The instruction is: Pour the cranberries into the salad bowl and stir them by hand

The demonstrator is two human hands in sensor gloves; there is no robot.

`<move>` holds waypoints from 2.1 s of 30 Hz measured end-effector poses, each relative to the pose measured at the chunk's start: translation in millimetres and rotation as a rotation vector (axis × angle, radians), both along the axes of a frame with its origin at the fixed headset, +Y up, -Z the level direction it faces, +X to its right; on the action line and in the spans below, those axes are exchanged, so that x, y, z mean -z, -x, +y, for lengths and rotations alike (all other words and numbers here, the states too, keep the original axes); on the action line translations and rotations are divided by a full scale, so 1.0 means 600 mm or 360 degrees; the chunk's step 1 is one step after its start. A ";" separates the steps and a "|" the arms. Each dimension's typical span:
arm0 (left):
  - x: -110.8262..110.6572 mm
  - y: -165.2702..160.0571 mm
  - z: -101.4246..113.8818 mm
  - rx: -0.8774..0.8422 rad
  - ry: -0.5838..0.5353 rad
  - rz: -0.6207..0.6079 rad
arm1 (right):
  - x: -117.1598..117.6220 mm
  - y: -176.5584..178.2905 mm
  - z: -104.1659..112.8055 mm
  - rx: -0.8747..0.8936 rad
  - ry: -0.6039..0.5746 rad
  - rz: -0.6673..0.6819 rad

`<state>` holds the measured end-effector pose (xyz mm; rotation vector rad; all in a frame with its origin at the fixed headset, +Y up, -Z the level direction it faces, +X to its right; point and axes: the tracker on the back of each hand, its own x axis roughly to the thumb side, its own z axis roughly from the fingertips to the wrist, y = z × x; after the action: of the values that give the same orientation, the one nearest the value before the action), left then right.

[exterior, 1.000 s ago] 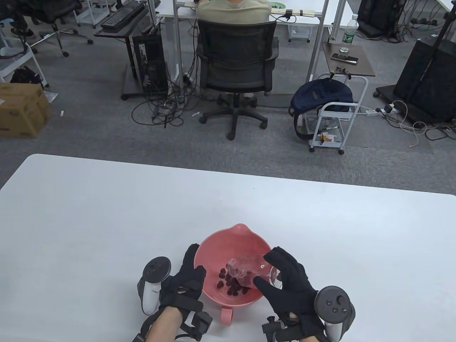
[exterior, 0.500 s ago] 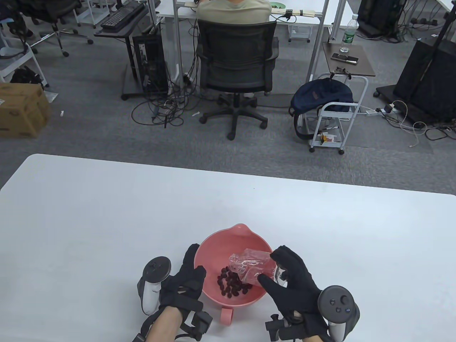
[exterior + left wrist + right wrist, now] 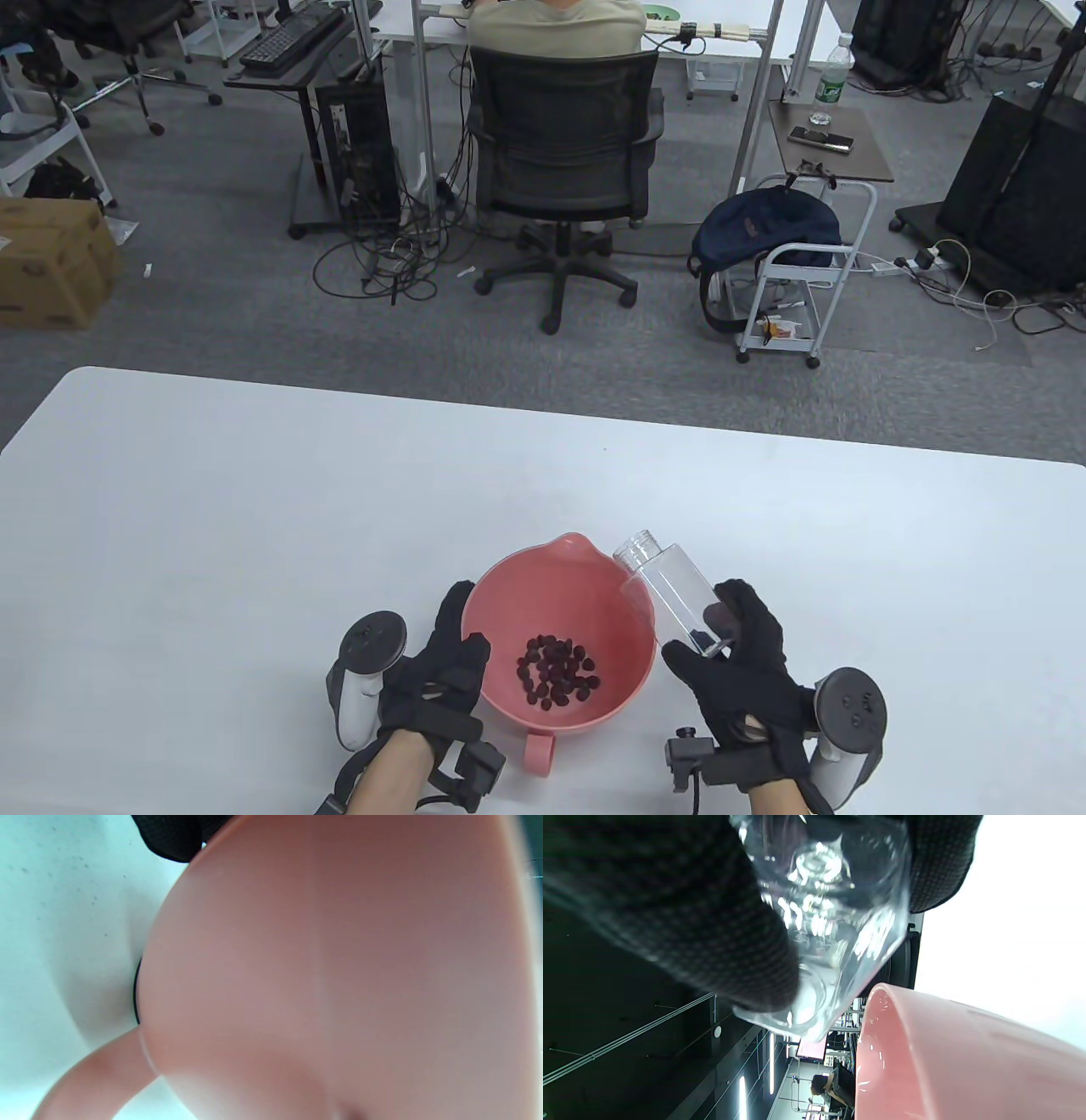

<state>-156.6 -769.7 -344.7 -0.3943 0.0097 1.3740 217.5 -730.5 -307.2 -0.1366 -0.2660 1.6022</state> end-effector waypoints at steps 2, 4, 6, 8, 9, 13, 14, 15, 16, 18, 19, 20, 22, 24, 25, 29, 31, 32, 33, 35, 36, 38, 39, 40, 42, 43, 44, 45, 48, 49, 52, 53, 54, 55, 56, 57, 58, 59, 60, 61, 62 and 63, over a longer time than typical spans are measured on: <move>0.000 -0.001 0.000 -0.0007 0.0003 0.0001 | 0.003 -0.007 -0.009 -0.0002 0.0033 -0.0024; 0.000 -0.001 0.001 -0.0004 0.0001 0.0000 | 0.003 -0.013 -0.015 -0.0007 0.0057 -0.0086; 0.000 -0.001 0.001 0.0001 -0.0001 0.0000 | 0.003 -0.020 -0.017 -0.0048 0.0074 -0.0143; 0.000 0.000 0.001 0.0000 0.0000 -0.0001 | 0.002 -0.022 -0.019 -0.0027 0.0082 -0.0164; 0.000 0.000 0.001 -0.0001 0.0001 -0.0001 | 0.003 -0.023 -0.022 0.0010 0.0077 -0.0177; 0.000 0.000 0.001 0.0000 0.0002 -0.0001 | 0.012 -0.026 -0.035 0.0152 0.0092 -0.0078; 0.000 0.000 0.001 0.0000 0.0003 -0.0001 | 0.014 -0.027 -0.038 0.0159 0.0099 -0.0068; 0.000 0.000 0.002 0.0000 0.0003 -0.0002 | 0.016 -0.027 -0.040 0.0160 0.0115 -0.0052; 0.000 0.000 0.001 0.0000 0.0003 -0.0002 | 0.017 -0.026 -0.041 0.0152 0.0128 -0.0051; 0.000 0.000 0.002 0.0000 0.0004 -0.0002 | 0.019 -0.025 -0.044 0.0105 0.0164 -0.0053; 0.000 -0.001 0.002 0.0001 0.0004 -0.0002 | 0.019 -0.025 -0.045 0.0083 0.0174 -0.0059; 0.000 -0.001 0.002 0.0001 0.0003 -0.0002 | 0.020 -0.025 -0.047 0.0067 0.0193 -0.0084; 0.000 0.000 0.001 0.0001 0.0005 -0.0001 | 0.022 -0.025 -0.054 0.0105 0.0229 -0.0116; 0.000 0.000 0.002 0.0002 0.0006 0.0001 | 0.026 -0.027 -0.063 0.0175 0.0260 -0.0125; 0.000 0.000 0.002 0.0002 0.0006 0.0001 | 0.025 -0.029 -0.067 0.0140 0.0297 -0.0161; 0.001 0.000 0.002 0.0005 0.0008 -0.0003 | 0.023 -0.036 -0.070 -0.0200 0.0398 -0.0361; 0.001 0.000 0.002 0.0007 0.0012 -0.0001 | 0.025 -0.036 -0.076 -0.0291 0.0445 -0.0422; 0.001 0.001 0.002 0.0008 0.0015 -0.0001 | 0.026 -0.035 -0.080 -0.0285 0.0470 -0.0427; 0.001 0.004 0.001 0.0006 0.0020 0.0003 | 0.029 -0.032 -0.086 -0.0281 0.0512 -0.0430; 0.003 0.007 -0.001 -0.0023 0.0037 0.0004 | 0.037 -0.030 -0.093 -0.0355 0.0571 -0.0427; 0.004 0.008 -0.002 -0.0043 0.0049 -0.0002 | 0.043 -0.029 -0.096 -0.0402 0.0607 -0.0428; 0.004 0.008 -0.003 -0.0047 0.0049 0.0001 | 0.054 -0.028 -0.101 -0.0439 0.0672 -0.0431; 0.003 0.007 -0.002 -0.0045 0.0046 -0.0001 | 0.062 -0.029 -0.105 -0.0452 0.0707 -0.0437; 0.003 0.005 -0.001 -0.0038 0.0038 -0.0005 | 0.067 -0.028 -0.106 -0.0458 0.0731 -0.0445; 0.002 0.001 0.001 -0.0016 0.0020 -0.0011 | 0.083 -0.027 -0.106 -0.0547 0.0774 -0.0456; 0.002 0.000 0.002 -0.0010 0.0015 -0.0012 | 0.091 -0.026 -0.104 -0.0613 0.0793 -0.0455; 0.002 0.000 0.002 -0.0011 0.0015 -0.0011 | 0.098 -0.026 -0.103 -0.0662 0.0808 -0.0451; 0.002 0.000 0.002 -0.0016 0.0016 -0.0010 | 0.106 -0.026 -0.102 -0.0698 0.0820 -0.0446; 0.001 -0.001 0.002 -0.0023 0.0019 -0.0015 | 0.128 -0.028 -0.106 -0.0727 0.0872 -0.0376; 0.001 -0.001 0.002 -0.0022 0.0018 -0.0015 | 0.133 -0.029 -0.107 -0.0734 0.0888 -0.0358; 0.002 -0.001 0.002 -0.0019 0.0015 -0.0015 | 0.147 -0.029 -0.112 -0.0785 0.0943 -0.0353; 0.002 -0.002 0.002 -0.0023 0.0015 -0.0015 | 0.152 -0.029 -0.114 -0.0803 0.0975 -0.0342; 0.002 -0.002 0.002 -0.0022 0.0013 -0.0015 | 0.154 -0.028 -0.116 -0.0815 0.0995 -0.0336; 0.002 -0.002 0.002 -0.0021 0.0009 -0.0011 | 0.158 -0.027 -0.119 -0.0828 0.1025 -0.0328; 0.001 -0.002 0.002 -0.0023 0.0008 -0.0006 | 0.160 -0.026 -0.120 -0.0838 0.1049 -0.0313; 0.001 -0.003 0.002 -0.0026 0.0007 -0.0003 | 0.162 -0.025 -0.121 -0.0843 0.1058 -0.0293; 0.002 -0.003 0.002 -0.0026 0.0004 -0.0001 | 0.164 -0.023 -0.121 -0.0852 0.1065 -0.0283; 0.002 -0.004 0.002 -0.0027 0.0003 -0.0001 | 0.164 -0.021 -0.121 -0.0869 0.1072 -0.0286; 0.002 -0.004 0.001 -0.0027 0.0001 0.0002 | 0.165 -0.020 -0.120 -0.0893 0.1080 -0.0289; 0.002 -0.004 0.001 -0.0027 -0.0001 0.0005 | 0.165 -0.019 -0.120 -0.0895 0.1081 -0.0287; 0.002 -0.005 0.001 -0.0028 -0.0002 0.0006 | 0.165 -0.019 -0.120 -0.0894 0.1079 -0.0283; 0.002 -0.005 0.001 -0.0027 -0.0003 0.0008 | 0.163 -0.019 -0.121 -0.0878 0.1066 -0.0262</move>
<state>-153.6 -768.9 -345.9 -0.3898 0.0092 1.3917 229.1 -803.4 -405.0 -0.7661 0.1354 2.1843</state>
